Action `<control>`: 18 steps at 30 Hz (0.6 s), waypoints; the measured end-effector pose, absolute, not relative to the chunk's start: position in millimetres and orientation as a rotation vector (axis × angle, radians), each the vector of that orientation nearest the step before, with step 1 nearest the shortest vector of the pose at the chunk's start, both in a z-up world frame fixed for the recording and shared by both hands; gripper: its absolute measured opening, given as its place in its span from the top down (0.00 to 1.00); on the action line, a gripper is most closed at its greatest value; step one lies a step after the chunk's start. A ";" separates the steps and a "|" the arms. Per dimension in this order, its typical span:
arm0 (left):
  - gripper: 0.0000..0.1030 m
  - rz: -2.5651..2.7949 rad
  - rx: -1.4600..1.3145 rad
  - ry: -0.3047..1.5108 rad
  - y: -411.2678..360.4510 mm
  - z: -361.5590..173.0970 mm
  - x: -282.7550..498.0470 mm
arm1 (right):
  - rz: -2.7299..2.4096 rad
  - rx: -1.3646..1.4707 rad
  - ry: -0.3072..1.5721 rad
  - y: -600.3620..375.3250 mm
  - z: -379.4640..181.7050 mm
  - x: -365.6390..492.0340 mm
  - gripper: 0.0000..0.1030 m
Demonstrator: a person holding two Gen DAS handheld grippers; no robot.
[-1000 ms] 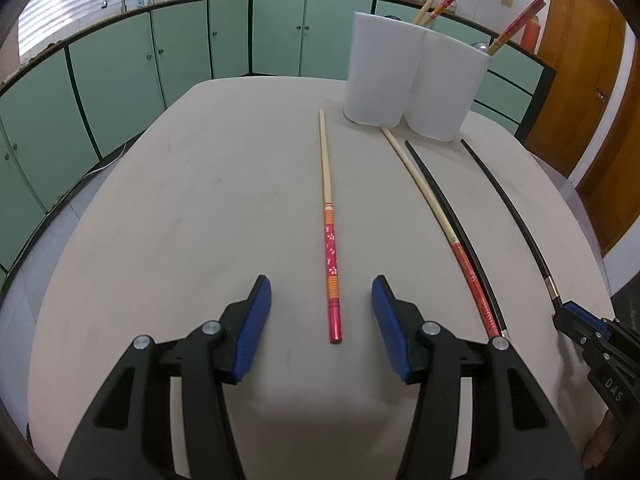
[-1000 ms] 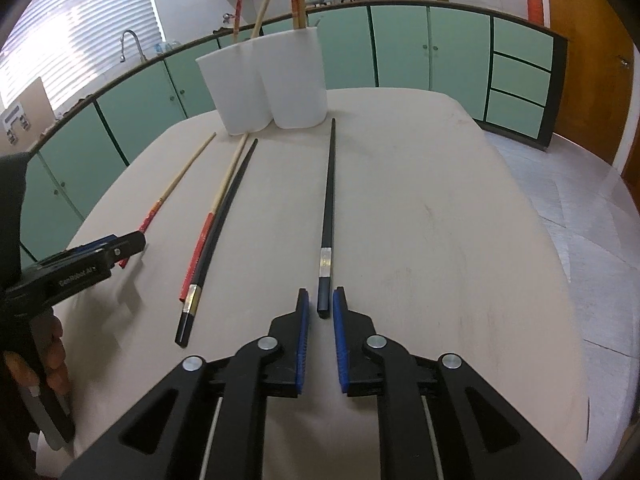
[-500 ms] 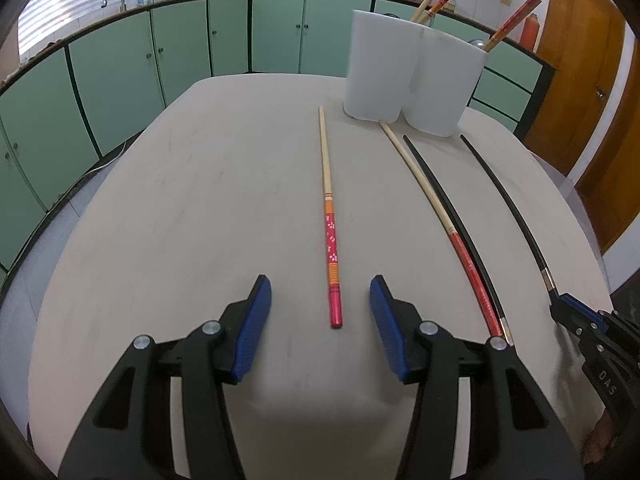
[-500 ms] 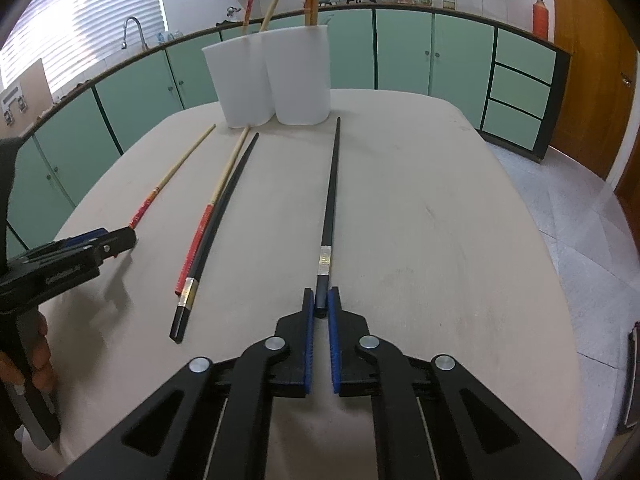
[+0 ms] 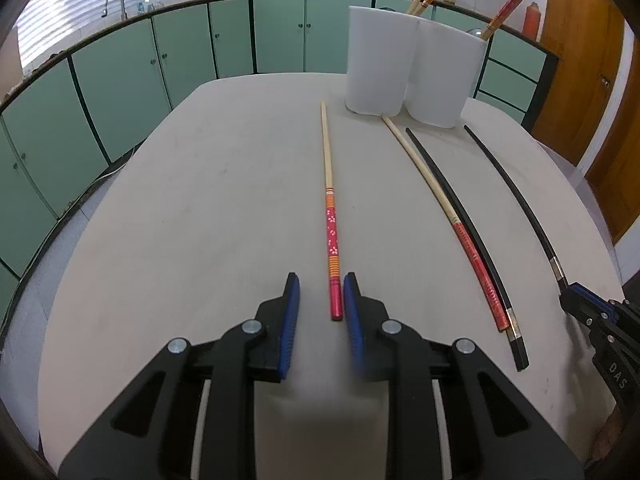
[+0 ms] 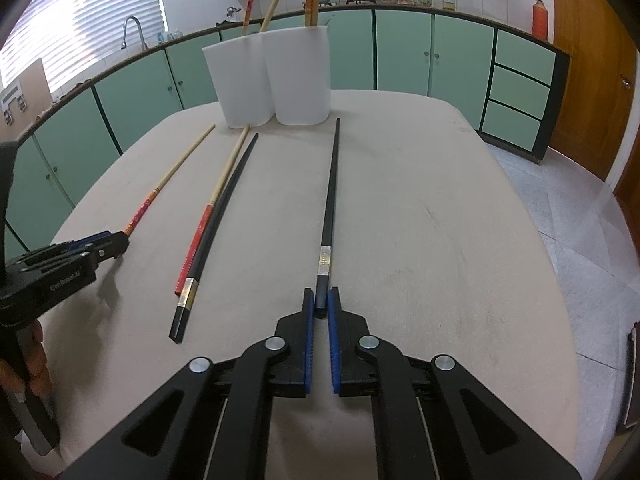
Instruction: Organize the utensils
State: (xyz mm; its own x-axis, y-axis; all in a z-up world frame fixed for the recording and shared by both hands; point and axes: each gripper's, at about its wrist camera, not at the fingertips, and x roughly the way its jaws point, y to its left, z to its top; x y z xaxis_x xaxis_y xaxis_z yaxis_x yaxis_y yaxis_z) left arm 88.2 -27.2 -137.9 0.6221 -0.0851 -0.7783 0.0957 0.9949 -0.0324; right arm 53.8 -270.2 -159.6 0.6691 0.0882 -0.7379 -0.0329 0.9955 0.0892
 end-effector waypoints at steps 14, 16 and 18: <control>0.95 -0.110 0.010 0.801 -25.2 -101.0 73.7 | 0.070 0.093 0.749 -281.4 -122.7 49.0 0.94; 0.95 -0.116 0.015 0.772 -26.3 -89.4 71.3 | 0.069 0.093 0.726 -283.6 -111.2 47.3 0.94; 0.95 -0.120 0.014 0.741 -26.8 -76.3 69.7 | 0.067 0.087 0.703 -285.5 -99.7 46.2 0.94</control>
State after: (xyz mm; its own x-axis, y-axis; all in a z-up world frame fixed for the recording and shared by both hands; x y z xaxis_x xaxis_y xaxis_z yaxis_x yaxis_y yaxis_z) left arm 69.7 -26.8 -76.3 0.7314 -0.1041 -0.6739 0.1138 0.9930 -0.0299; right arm 46.2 -285.5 -99.7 0.7612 0.0905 -0.6421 -0.0319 0.9942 0.1023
